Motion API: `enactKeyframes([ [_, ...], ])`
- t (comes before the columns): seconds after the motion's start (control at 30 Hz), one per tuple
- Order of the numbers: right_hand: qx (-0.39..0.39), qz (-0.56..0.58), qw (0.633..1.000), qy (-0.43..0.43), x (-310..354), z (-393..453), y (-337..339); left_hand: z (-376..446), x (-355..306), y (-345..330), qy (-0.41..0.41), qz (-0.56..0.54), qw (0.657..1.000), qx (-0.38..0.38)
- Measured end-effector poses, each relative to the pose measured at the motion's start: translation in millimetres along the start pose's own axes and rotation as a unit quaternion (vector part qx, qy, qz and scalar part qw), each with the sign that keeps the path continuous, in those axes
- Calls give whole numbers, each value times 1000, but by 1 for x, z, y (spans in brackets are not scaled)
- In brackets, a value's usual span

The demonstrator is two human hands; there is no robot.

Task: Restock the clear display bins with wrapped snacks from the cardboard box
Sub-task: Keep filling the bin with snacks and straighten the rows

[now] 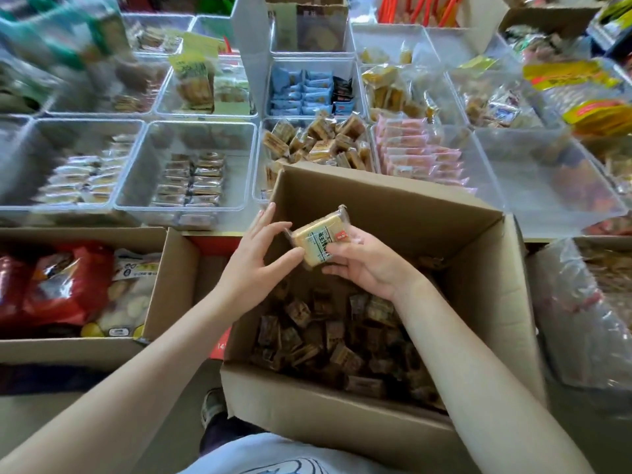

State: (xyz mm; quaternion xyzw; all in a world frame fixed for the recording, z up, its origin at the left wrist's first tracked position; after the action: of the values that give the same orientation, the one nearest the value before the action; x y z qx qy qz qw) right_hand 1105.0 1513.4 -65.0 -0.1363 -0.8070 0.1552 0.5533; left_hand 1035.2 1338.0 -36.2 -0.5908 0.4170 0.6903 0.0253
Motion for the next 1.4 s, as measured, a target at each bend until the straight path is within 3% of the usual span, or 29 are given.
enactKeyframes([
  [0.17,2,-23,999,36,32,4,-43,-6,2,28,21,-255,966,-33],
  [0.3,-35,-207,976,59,54,22,-89,-8,10,85,6,-298,952,-68],
  [0.43,-69,-386,914,103,71,70,-149,-8,56,165,-29,-244,969,-25],
  [0.53,-27,-545,832,101,63,134,-209,-5,105,226,-43,-184,982,-6],
  [0.6,-10,-596,798,94,49,187,-250,1,147,270,-36,-163,986,-1],
  [0.83,-15,-630,773,65,-10,363,-370,34,318,405,34,-145,988,-40],
  [0.97,-95,-621,775,68,-13,416,-396,59,409,454,54,72,991,-98],
  [1.07,-182,-613,765,75,-4,458,-395,79,459,469,101,208,971,-56],
  [1.17,-236,-633,733,77,9,505,-393,84,479,461,81,295,952,-29],
  [1.4,-308,-677,667,47,7,619,-403,85,485,457,55,308,948,-50],
])
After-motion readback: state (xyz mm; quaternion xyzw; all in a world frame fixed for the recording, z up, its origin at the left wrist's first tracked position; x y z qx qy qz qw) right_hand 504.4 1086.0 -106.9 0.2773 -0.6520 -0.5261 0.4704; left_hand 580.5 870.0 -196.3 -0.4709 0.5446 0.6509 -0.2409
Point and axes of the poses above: each hand's wrist, its own z-axis towards the middle knuckle, its own y-axis out of the back of the hand, x = y × z, the point moved 5 cm from there along z, towards the middle knuckle, and after that the axes turned 4 degrees about -z, right-handed, at the moved point
